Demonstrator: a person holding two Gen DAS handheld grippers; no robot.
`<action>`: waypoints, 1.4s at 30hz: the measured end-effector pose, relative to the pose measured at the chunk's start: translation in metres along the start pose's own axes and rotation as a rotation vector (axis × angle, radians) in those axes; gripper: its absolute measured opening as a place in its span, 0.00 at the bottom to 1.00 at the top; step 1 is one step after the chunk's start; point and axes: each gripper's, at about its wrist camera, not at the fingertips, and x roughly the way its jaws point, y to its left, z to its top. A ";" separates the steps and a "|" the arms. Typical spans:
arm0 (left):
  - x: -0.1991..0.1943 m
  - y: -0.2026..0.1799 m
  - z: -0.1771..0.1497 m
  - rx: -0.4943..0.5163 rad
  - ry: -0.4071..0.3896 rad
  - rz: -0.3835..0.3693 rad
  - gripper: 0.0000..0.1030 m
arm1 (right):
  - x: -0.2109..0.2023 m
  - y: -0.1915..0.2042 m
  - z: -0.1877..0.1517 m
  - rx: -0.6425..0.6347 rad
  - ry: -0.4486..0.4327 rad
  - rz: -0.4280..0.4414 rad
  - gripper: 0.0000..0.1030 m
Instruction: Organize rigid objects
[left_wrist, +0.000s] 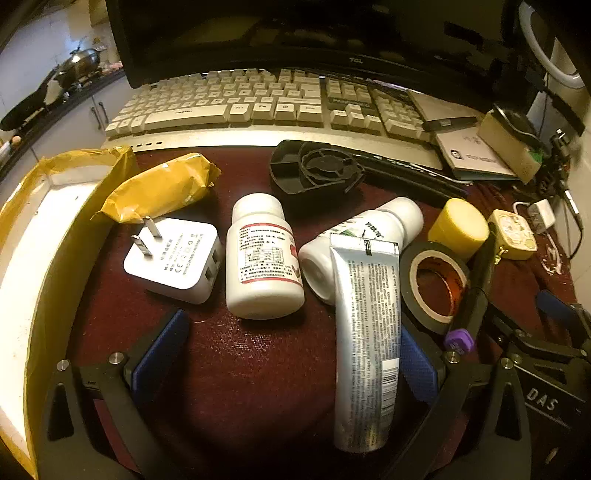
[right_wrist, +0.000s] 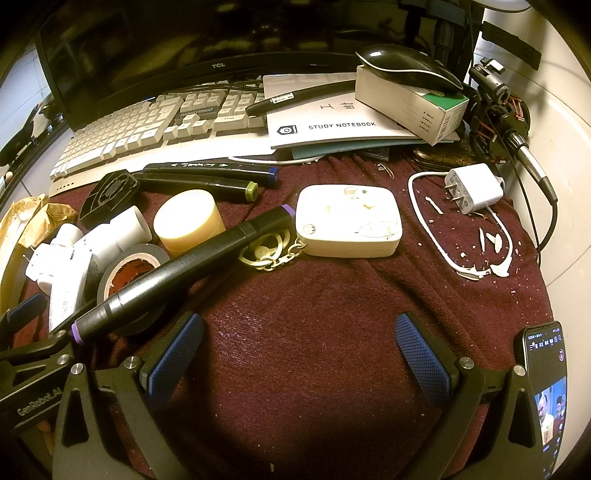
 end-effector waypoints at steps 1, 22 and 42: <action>-0.002 0.001 0.000 0.003 0.001 -0.020 1.00 | -0.001 -0.001 -0.001 0.002 0.000 0.001 0.99; -0.060 0.022 -0.019 0.068 -0.069 -0.078 1.00 | -0.055 0.008 -0.024 0.025 -0.080 0.008 0.99; -0.058 -0.012 -0.025 0.199 -0.058 -0.113 0.63 | -0.070 -0.008 -0.028 0.081 -0.140 0.054 0.99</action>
